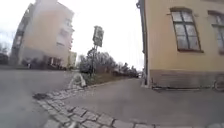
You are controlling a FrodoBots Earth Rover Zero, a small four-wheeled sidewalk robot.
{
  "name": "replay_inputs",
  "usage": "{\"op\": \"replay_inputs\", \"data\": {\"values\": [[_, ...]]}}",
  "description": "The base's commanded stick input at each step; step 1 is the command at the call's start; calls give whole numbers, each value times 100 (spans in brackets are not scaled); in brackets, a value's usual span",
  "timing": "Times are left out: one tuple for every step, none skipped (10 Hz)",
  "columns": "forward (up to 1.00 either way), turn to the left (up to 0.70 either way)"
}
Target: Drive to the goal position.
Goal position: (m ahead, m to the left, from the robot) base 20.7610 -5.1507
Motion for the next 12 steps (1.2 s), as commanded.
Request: {"op": "replay_inputs", "data": {"values": [[100, 0], [100, 0], [100, 0], [100, 0], [100, 0], [100, 0], [100, 0], [100, -29], [100, -40], [100, -40], [100, -40], [100, -40]]}}
